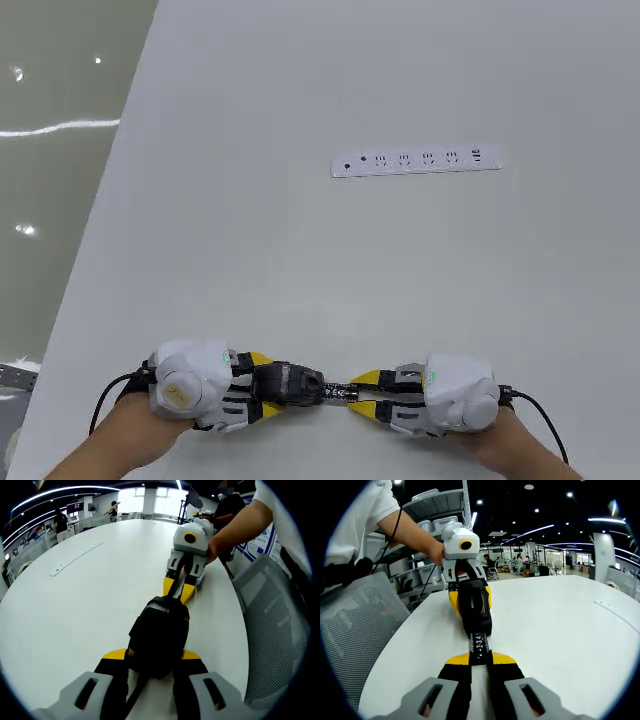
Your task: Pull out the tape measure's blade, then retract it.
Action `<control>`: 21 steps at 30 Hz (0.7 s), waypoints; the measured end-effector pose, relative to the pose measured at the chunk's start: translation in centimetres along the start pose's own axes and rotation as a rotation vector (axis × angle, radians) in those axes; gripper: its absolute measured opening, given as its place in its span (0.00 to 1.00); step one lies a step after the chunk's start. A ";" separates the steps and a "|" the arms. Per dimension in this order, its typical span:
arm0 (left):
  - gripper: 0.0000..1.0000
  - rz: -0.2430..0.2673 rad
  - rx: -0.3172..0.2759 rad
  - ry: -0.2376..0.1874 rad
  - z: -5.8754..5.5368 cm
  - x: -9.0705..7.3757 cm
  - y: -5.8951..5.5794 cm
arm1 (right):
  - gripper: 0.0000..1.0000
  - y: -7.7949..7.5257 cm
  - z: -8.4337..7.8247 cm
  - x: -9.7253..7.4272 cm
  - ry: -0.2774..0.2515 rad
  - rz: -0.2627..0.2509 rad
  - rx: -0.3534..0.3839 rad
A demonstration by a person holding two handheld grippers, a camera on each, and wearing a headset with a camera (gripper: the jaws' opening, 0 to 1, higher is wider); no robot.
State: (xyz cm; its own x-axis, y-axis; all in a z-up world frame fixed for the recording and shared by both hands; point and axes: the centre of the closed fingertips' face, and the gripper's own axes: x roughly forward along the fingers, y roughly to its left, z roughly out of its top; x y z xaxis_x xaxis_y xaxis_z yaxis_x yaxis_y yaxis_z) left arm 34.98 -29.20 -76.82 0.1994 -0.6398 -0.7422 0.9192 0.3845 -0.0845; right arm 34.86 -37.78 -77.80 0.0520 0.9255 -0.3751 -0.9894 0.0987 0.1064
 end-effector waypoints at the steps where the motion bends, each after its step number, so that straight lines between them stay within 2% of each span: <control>1: 0.30 0.000 -0.001 -0.001 0.0 0.0 0.0 | 0.11 0.0 0.0 -0.1 -0.001 -0.001 0.001; 21: 0.30 0.003 -0.005 -0.003 -0.1 0.0 0.0 | 0.11 -0.1 -0.4 -1.1 -0.004 -0.012 0.019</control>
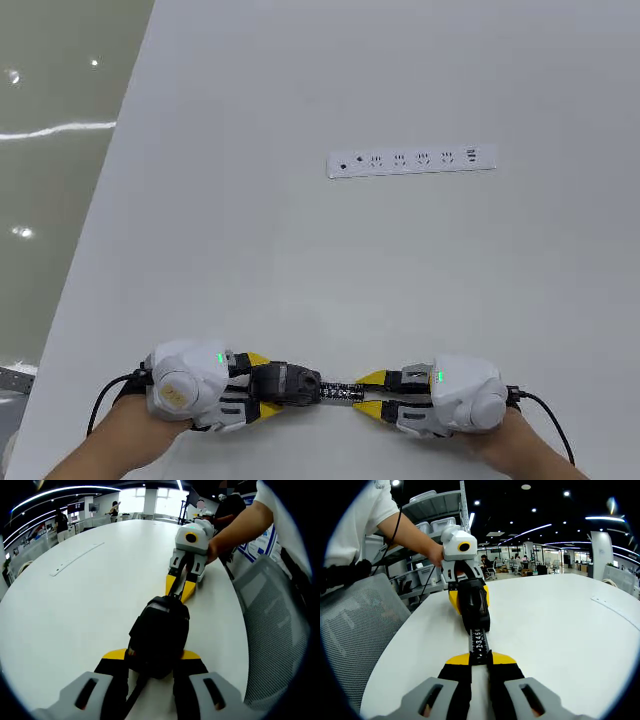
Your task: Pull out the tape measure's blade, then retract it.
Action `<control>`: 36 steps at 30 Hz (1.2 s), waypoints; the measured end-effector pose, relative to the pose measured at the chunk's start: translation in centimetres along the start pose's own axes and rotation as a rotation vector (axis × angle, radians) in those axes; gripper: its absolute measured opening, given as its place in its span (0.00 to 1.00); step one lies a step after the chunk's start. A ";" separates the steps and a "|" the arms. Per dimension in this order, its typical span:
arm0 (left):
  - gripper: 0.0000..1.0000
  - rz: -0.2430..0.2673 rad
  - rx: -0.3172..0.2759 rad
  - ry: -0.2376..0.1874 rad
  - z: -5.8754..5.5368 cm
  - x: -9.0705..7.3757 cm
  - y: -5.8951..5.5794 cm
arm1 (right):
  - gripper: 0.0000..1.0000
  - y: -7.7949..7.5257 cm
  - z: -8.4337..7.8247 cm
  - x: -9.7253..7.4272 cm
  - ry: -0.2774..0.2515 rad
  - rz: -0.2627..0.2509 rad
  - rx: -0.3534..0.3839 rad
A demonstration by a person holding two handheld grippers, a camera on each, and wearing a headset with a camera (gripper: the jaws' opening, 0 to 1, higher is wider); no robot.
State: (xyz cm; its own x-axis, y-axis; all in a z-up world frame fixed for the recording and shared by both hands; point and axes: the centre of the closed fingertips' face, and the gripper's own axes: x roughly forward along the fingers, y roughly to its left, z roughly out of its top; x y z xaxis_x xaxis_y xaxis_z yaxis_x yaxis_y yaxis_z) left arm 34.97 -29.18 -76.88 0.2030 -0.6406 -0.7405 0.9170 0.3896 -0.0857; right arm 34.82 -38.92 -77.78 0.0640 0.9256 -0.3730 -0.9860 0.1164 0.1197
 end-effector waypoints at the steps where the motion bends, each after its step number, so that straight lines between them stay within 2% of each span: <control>1: 0.30 0.000 0.000 0.000 0.0 0.0 0.0 | 0.11 0.0 0.0 0.0 -0.001 0.000 0.001; 36: 0.30 0.001 -0.002 -0.002 0.1 0.0 -0.1 | 0.11 -0.2 -0.8 -2.2 -0.006 -0.027 0.029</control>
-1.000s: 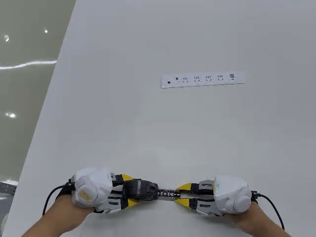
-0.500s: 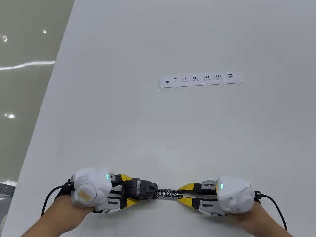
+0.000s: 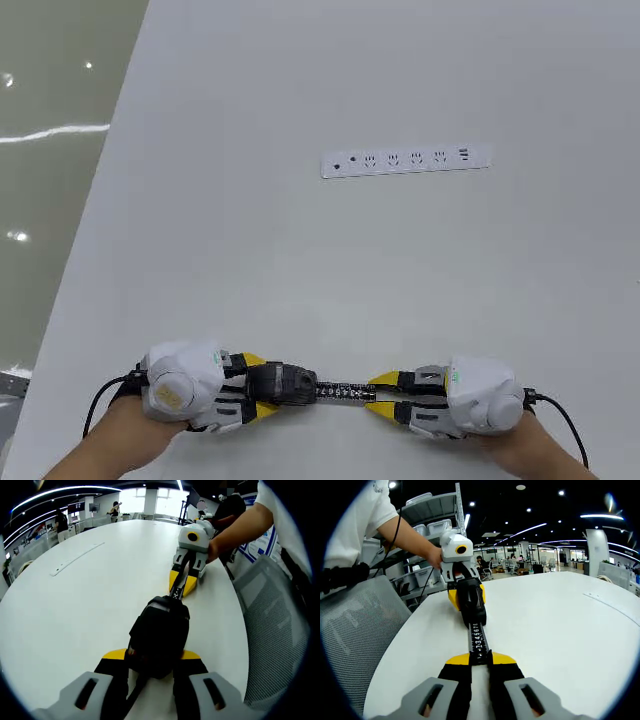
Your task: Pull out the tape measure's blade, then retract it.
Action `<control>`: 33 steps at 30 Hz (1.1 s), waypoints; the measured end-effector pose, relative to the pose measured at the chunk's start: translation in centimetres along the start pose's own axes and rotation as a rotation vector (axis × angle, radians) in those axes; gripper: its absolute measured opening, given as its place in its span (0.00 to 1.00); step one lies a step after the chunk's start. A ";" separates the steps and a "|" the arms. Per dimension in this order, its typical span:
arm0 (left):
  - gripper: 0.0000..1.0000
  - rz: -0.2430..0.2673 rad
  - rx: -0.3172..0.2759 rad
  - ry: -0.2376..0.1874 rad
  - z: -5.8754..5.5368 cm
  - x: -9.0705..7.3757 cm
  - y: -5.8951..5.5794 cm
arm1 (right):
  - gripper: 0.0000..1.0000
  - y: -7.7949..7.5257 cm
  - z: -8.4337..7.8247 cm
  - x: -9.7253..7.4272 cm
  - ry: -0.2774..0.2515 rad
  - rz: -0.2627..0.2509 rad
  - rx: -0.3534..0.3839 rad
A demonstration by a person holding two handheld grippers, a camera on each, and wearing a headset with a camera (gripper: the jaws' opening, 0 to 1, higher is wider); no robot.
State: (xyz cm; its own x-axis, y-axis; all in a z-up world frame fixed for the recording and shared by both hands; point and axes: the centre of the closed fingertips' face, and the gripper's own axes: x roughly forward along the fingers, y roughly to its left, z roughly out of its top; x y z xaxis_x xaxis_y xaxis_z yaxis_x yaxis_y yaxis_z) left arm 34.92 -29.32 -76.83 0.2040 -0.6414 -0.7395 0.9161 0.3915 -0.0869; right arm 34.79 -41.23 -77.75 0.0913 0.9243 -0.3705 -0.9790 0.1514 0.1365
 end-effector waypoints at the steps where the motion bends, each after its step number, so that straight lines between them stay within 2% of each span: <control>1: 0.30 0.000 0.000 0.000 0.0 0.0 0.0 | 0.11 0.0 0.0 0.0 0.000 0.000 0.001; 33: 0.30 0.000 -0.004 0.003 -0.1 0.1 -0.1 | 0.10 -0.2 -0.7 -2.2 -0.004 -0.027 0.024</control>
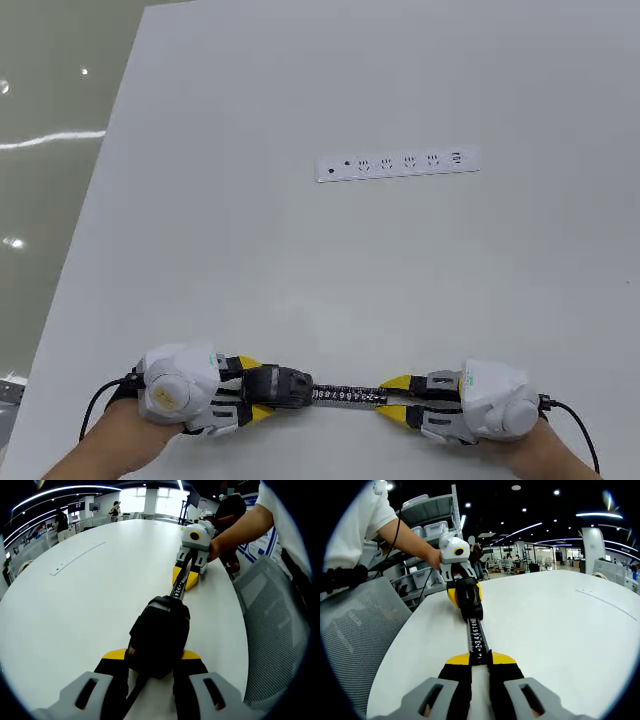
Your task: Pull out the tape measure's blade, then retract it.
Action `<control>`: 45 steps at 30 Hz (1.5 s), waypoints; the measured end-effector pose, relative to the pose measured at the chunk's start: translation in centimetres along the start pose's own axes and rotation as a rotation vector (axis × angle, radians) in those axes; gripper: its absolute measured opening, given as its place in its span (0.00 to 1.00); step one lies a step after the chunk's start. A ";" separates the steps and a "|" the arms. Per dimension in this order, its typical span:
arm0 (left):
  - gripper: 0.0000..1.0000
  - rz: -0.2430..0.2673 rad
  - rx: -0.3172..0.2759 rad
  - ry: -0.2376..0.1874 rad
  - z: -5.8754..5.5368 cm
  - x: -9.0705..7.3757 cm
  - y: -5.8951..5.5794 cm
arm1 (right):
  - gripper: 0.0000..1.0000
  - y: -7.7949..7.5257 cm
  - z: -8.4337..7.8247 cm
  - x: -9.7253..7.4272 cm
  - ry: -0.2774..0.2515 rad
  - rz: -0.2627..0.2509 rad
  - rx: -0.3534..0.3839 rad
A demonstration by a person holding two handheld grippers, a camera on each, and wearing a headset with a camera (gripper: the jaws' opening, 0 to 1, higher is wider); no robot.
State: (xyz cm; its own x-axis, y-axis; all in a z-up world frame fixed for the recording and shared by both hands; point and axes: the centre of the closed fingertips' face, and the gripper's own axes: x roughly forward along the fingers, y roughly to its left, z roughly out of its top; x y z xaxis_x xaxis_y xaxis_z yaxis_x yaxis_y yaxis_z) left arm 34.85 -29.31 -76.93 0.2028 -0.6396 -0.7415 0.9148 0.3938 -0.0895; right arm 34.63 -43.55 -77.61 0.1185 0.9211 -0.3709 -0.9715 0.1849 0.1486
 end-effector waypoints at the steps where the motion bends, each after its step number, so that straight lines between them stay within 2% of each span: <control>1: 0.30 0.000 0.000 0.000 0.0 0.0 0.0 | 0.10 0.0 0.1 -0.1 0.000 -0.001 -0.001; 45: 0.31 0.004 -0.001 0.005 0.0 0.0 0.0 | 0.10 -0.5 -1.3 -3.6 -0.010 -0.030 0.039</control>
State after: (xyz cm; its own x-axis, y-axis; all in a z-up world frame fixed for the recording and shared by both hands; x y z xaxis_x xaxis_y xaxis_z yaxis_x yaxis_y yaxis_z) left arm 34.84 -29.34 -76.95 0.2045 -0.6346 -0.7453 0.9139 0.3966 -0.0870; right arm 34.42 -47.42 -77.54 0.1499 0.9183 -0.3663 -0.9587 0.2256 0.1733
